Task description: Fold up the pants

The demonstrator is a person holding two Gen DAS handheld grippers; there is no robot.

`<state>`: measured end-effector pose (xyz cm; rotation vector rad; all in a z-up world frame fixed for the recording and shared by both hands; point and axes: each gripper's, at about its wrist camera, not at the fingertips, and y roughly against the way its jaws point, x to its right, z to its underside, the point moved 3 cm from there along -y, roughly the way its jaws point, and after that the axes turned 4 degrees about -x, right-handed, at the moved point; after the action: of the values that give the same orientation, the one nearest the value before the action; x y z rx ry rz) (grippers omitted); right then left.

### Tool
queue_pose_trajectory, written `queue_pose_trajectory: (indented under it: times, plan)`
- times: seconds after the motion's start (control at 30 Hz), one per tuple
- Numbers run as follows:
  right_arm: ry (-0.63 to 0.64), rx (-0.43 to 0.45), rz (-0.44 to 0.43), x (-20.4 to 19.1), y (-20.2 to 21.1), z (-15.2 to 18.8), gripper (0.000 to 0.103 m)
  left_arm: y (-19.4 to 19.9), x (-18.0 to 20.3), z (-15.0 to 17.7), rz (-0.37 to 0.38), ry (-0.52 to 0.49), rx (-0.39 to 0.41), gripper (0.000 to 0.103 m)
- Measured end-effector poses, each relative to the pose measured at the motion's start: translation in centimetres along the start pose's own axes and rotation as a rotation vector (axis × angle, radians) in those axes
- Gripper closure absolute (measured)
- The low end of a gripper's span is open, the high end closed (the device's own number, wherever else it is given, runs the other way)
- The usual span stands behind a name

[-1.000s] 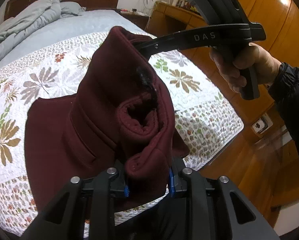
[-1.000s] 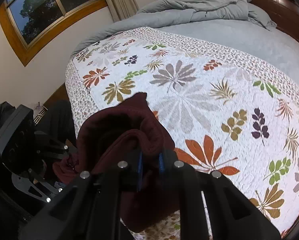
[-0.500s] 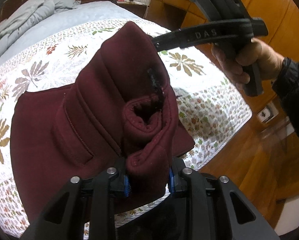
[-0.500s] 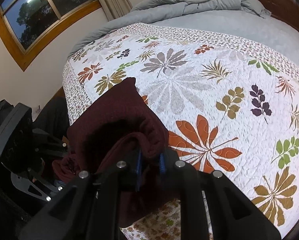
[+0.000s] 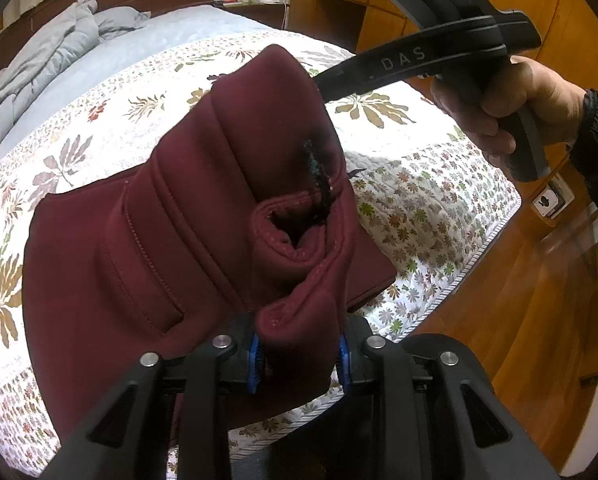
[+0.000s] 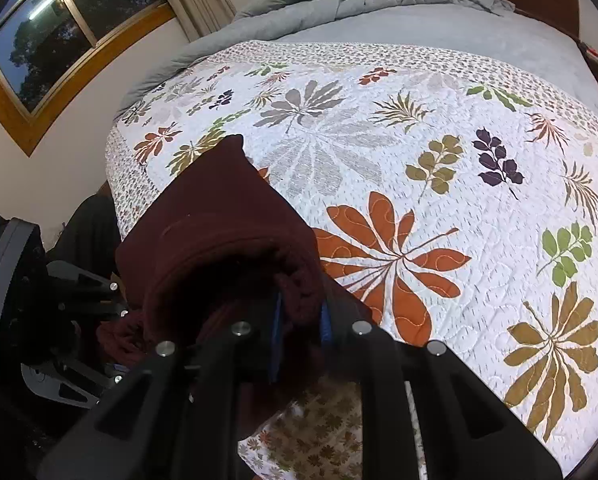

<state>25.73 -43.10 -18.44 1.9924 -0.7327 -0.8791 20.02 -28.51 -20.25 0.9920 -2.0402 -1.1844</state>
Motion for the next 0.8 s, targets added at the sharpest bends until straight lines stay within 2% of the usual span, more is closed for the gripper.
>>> queue_pose_trajectory:
  times: [0.27, 0.3, 0.33, 0.4, 0.43, 0.47, 0.53, 0.6, 0.63, 0.67, 0.73, 0.8]
  plan:
    - [-0.021, -0.028, 0.096, -0.2, -0.4, 0.1, 0.083, -0.3, 0.5, -0.1, -0.01, -0.031, -0.012, 0.07]
    - [-0.028, -0.033, 0.122, -0.3, -0.5, 0.2, 0.082, -0.3, 0.6, -0.1, 0.007, -0.035, -0.012, 0.064]
    - [-0.033, -0.04, 0.14, -0.3, -0.6, 0.3, 0.082, -0.3, 0.7, 0.1, 0.05, -0.033, -0.011, 0.053]
    - [-0.055, -0.068, 0.2, -0.2, -1.0, 0.7, 0.078, 0.0, 0.6, 0.2, 0.116, -0.017, -0.011, 0.045]
    - [-0.079, -0.087, 0.247, -0.1, -1.1, 0.9, 0.071, 0.2, 0.5, 0.3, 0.128, -0.006, -0.01, 0.045]
    - [-0.096, -0.094, 0.268, 0.0, -0.9, 1.1, 0.059, 0.9, 0.1, 0.4, 0.161, 0.021, -0.01, 0.044]
    - [-0.162, -0.088, 0.321, 0.7, 0.1, 1.7, 0.056, 2.7, -1.0, 0.7, 0.255, 0.068, 0.001, 0.032]
    - [-0.258, -0.051, 0.335, 1.4, 2.2, 2.7, 0.056, 5.5, -3.2, 1.6, 0.346, 0.129, 0.039, 0.024]
    - [-0.312, -0.007, 0.357, 1.5, 3.9, 3.3, 0.055, 6.9, -4.6, 2.0, 0.387, 0.165, 0.06, 0.018]
    - [-0.343, 0.039, 0.341, 1.3, 5.2, 3.6, 0.055, 7.8, -5.9, 2.1, 0.41, 0.192, 0.079, 0.017]
    - [-0.369, 0.165, 0.26, -0.8, 7.8, 3.9, 0.054, 9.5, -8.6, 2.0, 0.409, 0.227, 0.133, 0.014]
    - [-0.341, 0.202, 0.192, -3.6, 8.2, 3.7, 0.054, 10.6, -12.2, 1.1, 0.337, 0.259, 0.205, 0.012]
